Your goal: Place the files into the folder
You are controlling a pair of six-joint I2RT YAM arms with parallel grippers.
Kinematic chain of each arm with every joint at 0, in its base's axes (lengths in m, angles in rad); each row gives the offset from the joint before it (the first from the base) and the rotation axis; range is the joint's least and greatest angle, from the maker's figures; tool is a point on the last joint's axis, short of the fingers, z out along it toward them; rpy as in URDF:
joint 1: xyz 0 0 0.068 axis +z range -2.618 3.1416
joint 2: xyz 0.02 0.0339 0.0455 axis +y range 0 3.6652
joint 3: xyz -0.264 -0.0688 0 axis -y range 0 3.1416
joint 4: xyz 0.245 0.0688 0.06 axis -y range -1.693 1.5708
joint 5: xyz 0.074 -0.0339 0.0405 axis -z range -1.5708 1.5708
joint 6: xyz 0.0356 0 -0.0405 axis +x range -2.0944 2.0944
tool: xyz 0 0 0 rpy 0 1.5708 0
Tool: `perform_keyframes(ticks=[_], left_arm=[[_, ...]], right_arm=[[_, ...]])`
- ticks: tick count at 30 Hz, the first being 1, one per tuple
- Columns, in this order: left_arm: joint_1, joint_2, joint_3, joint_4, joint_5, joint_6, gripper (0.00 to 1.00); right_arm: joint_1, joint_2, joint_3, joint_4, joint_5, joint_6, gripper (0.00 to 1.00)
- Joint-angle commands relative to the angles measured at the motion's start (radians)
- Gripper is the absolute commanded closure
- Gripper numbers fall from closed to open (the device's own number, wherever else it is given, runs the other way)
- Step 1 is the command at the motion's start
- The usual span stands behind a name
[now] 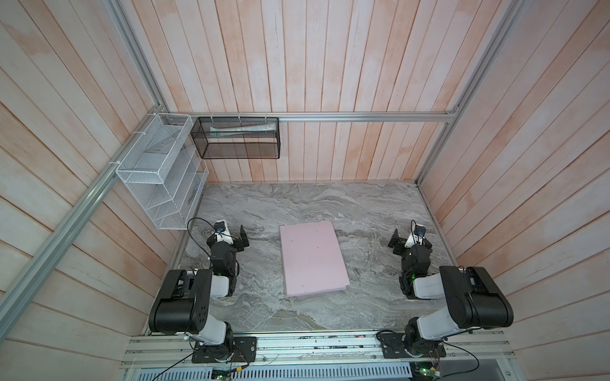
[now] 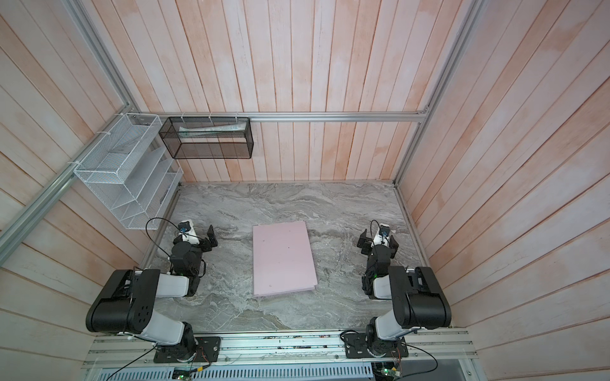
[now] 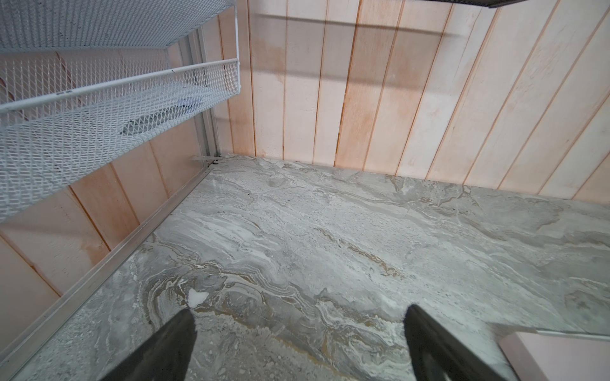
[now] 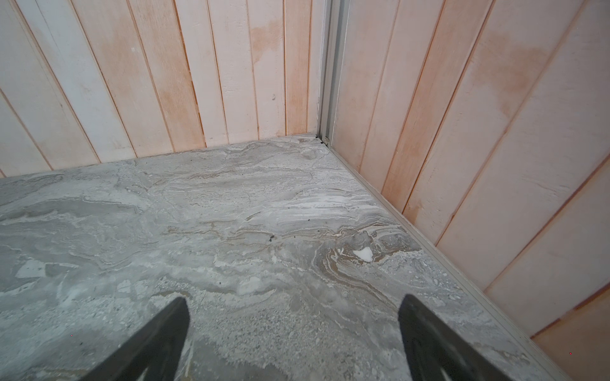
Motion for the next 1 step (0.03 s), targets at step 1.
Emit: perform_keyframes(ticks=[1], left_arm=[[0.005,0.006,-0.004,0.010,0.023,0.010,0.00]], right_arm=[[0.003,0.000,0.016,0.007,-0.006,0.004,0.02]])
